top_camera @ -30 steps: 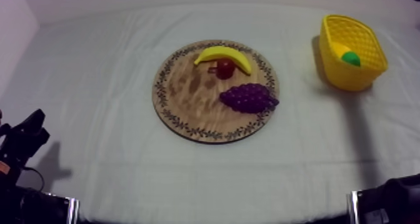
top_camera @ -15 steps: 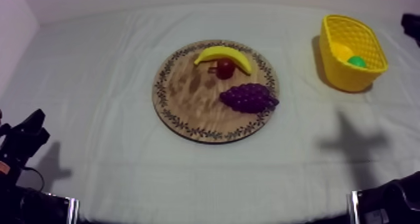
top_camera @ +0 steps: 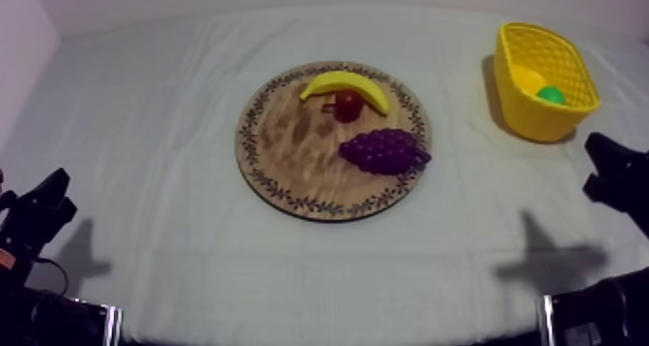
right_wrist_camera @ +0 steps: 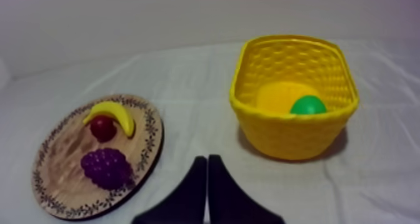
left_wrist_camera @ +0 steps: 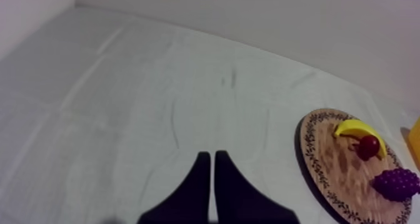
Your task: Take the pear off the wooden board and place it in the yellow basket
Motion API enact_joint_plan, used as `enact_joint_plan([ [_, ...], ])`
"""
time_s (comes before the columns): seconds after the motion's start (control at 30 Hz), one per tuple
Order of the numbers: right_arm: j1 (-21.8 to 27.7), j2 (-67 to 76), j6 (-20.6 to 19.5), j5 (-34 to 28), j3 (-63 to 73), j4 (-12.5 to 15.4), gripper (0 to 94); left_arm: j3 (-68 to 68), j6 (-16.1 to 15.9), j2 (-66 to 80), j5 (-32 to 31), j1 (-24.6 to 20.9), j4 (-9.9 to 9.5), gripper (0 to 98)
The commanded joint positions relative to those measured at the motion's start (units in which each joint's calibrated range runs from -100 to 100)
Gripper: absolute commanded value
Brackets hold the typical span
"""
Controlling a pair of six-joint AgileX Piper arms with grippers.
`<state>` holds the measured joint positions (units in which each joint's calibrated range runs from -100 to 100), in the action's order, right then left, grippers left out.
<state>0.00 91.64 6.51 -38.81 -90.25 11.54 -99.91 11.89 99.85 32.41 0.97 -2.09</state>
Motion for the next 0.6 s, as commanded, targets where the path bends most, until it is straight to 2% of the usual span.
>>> enact_joint_plan([
  [0.0,0.0,3.0,-1.0,0.3,-4.7,-1.8,0.4,0.0,0.0,0.0,0.0,0.0,0.01,0.1],
  [0.1,-0.1,3.7,-4.0,-0.6,-7.0,-6.3,1.7,0.0,0.0,0.0,0.0,0.0,0.01,0.1],
  [0.2,0.1,3.9,-1.7,-0.3,-8.5,-8.9,0.8,0.0,0.0,0.0,0.0,0.0,0.01,0.1],
  [0.37,0.3,4.0,4.5,-0.1,-9.2,-10.1,0.5,0.0,0.0,0.0,0.0,0.0,0.01,0.1],
  [0.57,0.3,4.0,5.3,-0.1,-9.3,-10.3,0.4,0.0,0.0,0.0,0.0,0.0,0.01,0.1],
])
